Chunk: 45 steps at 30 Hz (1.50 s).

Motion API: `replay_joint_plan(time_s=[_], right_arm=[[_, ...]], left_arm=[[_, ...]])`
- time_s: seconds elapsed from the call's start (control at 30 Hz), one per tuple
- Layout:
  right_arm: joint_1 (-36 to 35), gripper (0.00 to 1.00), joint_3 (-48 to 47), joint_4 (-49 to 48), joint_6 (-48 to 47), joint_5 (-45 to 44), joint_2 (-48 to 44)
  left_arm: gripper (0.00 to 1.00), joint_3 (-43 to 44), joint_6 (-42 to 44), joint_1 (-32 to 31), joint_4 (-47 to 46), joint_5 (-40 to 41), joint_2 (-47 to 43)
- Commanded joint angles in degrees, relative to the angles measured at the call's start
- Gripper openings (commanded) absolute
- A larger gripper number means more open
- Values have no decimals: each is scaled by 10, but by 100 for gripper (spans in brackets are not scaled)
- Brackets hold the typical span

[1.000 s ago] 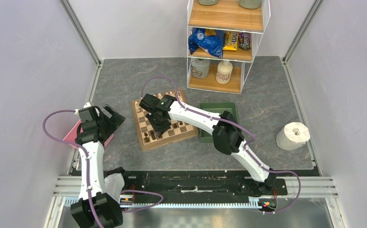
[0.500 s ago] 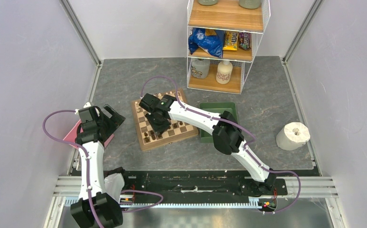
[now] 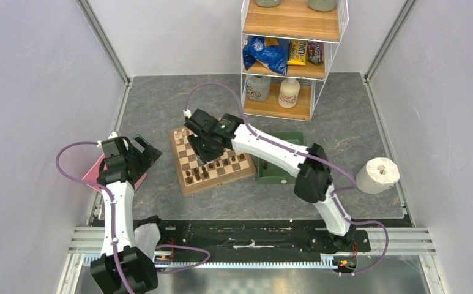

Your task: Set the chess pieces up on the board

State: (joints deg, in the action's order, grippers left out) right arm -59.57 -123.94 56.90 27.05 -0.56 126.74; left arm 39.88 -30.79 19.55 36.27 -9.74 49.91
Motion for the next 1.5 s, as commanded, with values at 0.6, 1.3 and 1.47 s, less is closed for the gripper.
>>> replay_joint_plan(time_s=[0.6, 1.3, 1.47], right_arm=[[312, 49, 470, -58, 58, -81, -361], [351, 48, 553, -57, 34, -23, -353], [352, 47, 559, -63, 30, -10, -333]], left_arm=[[99, 7, 13, 4, -7, -22, 5], [99, 7, 13, 4, -7, -22, 7], [99, 8, 13, 4, -7, -22, 7]])
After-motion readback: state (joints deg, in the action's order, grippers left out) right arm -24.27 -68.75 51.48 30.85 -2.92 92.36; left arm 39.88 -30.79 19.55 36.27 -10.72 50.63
